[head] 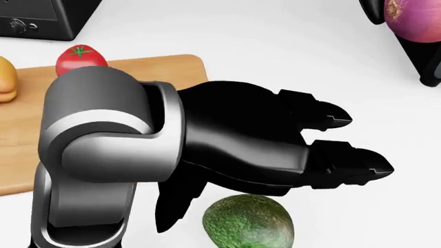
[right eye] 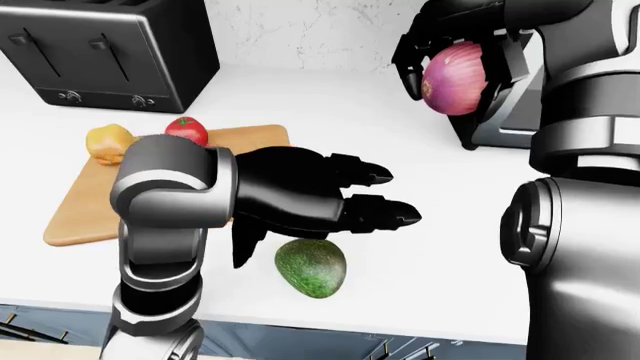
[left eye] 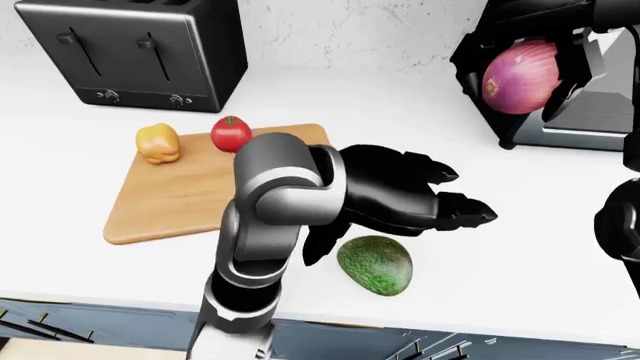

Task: Place the avocado, onion, tomato and bell pepper on the cutting board.

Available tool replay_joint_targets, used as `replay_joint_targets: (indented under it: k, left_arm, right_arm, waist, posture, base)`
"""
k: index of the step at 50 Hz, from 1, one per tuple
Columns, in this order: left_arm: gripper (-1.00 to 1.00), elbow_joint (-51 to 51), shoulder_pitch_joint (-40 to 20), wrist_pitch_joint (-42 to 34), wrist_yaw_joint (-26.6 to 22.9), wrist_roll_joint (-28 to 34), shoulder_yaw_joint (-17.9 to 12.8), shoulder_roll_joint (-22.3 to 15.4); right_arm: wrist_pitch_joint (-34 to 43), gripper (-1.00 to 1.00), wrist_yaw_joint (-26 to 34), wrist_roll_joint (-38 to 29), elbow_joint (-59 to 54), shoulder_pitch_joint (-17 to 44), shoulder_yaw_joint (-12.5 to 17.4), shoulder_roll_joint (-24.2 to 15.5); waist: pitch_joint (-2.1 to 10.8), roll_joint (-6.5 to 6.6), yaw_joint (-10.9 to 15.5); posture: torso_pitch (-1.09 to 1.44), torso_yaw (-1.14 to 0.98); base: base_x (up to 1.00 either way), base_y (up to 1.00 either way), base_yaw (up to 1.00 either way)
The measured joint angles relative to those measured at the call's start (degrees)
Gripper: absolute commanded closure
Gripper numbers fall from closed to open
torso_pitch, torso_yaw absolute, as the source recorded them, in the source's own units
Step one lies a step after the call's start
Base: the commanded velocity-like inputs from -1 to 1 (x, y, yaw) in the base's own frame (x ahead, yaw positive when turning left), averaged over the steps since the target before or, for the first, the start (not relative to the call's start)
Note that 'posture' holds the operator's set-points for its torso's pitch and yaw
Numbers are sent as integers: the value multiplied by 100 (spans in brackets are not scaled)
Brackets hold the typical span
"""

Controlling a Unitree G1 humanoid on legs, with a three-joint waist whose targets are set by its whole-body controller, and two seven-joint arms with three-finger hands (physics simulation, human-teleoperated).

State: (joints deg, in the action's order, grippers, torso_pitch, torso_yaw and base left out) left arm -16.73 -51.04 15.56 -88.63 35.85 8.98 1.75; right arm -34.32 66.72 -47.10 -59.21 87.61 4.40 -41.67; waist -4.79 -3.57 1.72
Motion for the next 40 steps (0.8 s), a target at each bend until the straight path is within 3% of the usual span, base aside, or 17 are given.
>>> replay_joint_targets:
  k: [29, 31, 33, 34, 35, 36, 39, 40]
  left_arm:
    - [-100, -145, 469, -24, 73, 291, 254, 442]
    - [-71, -194, 511, -76, 47, 287, 278, 475]
    - [-72, -194, 546, -74, 47, 272, 295, 472]
    - [-47, -172, 565, -56, 54, 268, 297, 460]
    - [-46, -144, 585, -29, 66, 272, 296, 446]
    - [8, -116, 608, -1, 76, 281, 294, 433]
    - [87, -94, 714, 96, 78, 318, 304, 393]
    - [100, -77, 740, 133, 96, 308, 300, 387]
  right_arm:
    - [-27, 100, -14, -27, -1, -37, -1, -31]
    - [-26, 100, -7, -28, 6, -27, 0, -28]
    - [-25, 100, 6, -28, 10, -17, 0, -30]
    - [-23, 100, 12, -28, 12, -11, 2, -32]
    - [-22, 100, 15, -27, 14, -7, 4, -35]
    - [-21, 100, 15, -26, 17, -4, 8, -38]
    - [-21, 100, 11, -23, 14, -6, 13, -50]
    - [-21, 100, 8, -23, 10, -11, 14, -52]
  waist:
    - [16, -28, 2]
    - [16, -30, 3]
    - [19, -31, 5]
    - [20, -32, 5]
    - [22, -33, 5]
    - [23, -35, 5]
    - [28, -37, 5]
    - [30, -38, 6]
  posture:
    - [0, 0]
    - [0, 0]
    - [0, 0]
    - [0, 0]
    - [0, 0]
    - [0, 0]
    - [0, 0]
    - [0, 0]
  base:
    - [0, 0, 0]
    - [0, 0, 0]
    - [0, 0, 0]
    - [0, 0, 0]
    - [0, 0, 0]
    - [0, 0, 0]
    - [0, 0, 0]
    - [0, 0, 0]
